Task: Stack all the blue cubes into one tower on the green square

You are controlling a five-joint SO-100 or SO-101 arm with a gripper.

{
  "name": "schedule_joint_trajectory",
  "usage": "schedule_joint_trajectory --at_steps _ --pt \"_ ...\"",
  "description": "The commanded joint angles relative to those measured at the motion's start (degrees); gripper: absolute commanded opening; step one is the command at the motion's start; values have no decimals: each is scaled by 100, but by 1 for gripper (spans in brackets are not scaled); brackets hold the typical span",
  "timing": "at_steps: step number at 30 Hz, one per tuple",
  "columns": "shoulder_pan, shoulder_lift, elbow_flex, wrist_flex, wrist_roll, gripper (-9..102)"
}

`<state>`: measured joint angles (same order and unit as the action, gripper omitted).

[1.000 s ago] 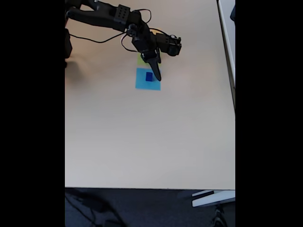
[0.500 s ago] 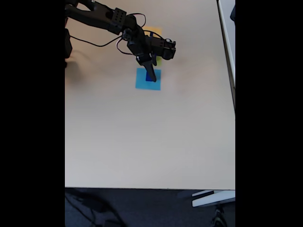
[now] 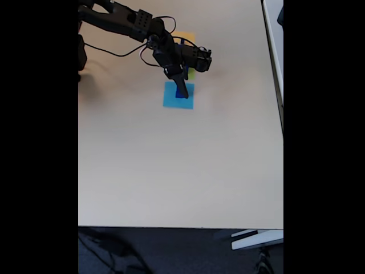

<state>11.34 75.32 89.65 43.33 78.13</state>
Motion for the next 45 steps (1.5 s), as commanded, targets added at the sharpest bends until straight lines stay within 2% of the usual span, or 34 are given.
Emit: schedule_joint_trajectory --at_steps 1,8,18,45 --pt "-141 237 -448 264 18 38" --pt "-105 -229 -1371 1187 -105 37" --pt "-97 -510 -1617 1582 -308 39" --pt "114 -1011 -1371 1266 -536 40"
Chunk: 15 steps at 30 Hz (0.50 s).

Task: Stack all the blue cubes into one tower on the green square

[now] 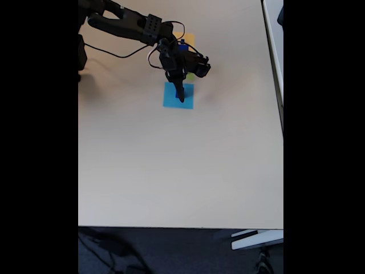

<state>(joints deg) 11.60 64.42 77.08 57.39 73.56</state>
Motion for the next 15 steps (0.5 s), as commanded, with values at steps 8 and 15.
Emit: schedule_joint_trajectory --at_steps 8,15 --pt "158 -18 -114 -237 -141 39" --pt "167 -123 -97 -334 -123 39"
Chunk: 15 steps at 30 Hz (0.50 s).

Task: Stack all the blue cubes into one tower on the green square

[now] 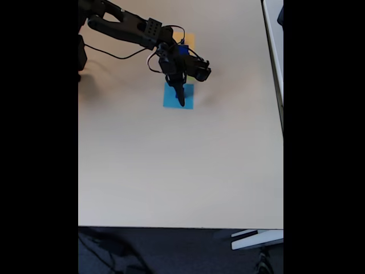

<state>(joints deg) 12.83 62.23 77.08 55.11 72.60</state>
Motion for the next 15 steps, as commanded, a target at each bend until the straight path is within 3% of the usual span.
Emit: schedule_joint_trajectory --at_steps 1,15 --pt "44 88 -97 -105 -26 39" --pt "105 26 9 -211 0 31"
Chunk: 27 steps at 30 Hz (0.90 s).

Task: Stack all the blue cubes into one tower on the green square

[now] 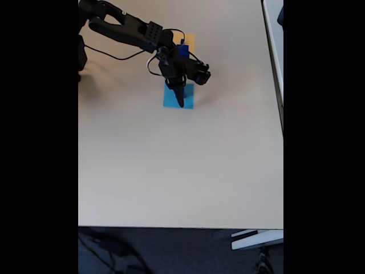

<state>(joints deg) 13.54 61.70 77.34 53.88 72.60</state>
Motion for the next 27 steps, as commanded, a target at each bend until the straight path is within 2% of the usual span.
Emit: schedule_joint_trajectory --at_steps 1,9,12,20,27 --pt "44 79 -9 -88 0 31" --pt "70 88 26 -88 -18 23" --pt "79 97 62 -88 9 17" --pt "105 105 70 -88 0 16" --pt "123 158 88 -88 -26 7"
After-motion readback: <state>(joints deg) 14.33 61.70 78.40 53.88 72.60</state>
